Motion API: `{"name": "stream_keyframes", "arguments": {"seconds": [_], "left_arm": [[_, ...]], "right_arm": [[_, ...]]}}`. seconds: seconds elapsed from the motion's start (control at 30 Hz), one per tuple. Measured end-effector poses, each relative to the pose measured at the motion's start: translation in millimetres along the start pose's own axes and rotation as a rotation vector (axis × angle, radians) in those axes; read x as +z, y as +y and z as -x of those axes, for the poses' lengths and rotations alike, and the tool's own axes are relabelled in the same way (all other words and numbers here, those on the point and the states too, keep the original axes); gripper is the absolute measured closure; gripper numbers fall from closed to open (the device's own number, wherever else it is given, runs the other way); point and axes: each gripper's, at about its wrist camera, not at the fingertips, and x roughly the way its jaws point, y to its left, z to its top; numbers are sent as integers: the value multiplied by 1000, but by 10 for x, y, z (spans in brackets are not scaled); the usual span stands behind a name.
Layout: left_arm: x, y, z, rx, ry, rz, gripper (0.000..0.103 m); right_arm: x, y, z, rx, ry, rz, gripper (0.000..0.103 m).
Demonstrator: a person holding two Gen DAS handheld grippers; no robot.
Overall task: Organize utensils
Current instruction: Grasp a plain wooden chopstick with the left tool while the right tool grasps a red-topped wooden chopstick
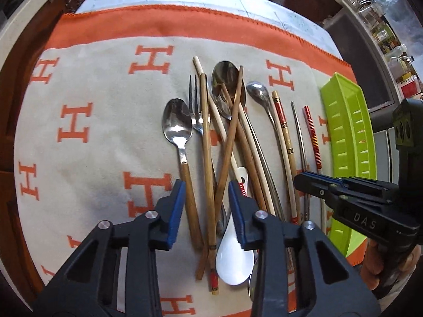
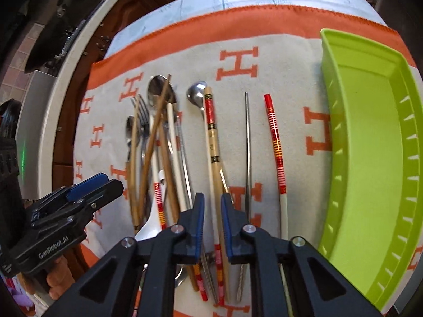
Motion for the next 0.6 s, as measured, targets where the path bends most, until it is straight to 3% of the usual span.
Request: {"name": "stream_keyframes", "arguments": {"seconds": [0.2,0.6], "left_arm": [[45,-10,-87,-2,20,4,82],[88,-49,-222,-8,52,-4,83]], "right_arm": [[-1,-41,-90,-8,30,4,97],[-71,-110,-149,36,75,-27,95]]}}
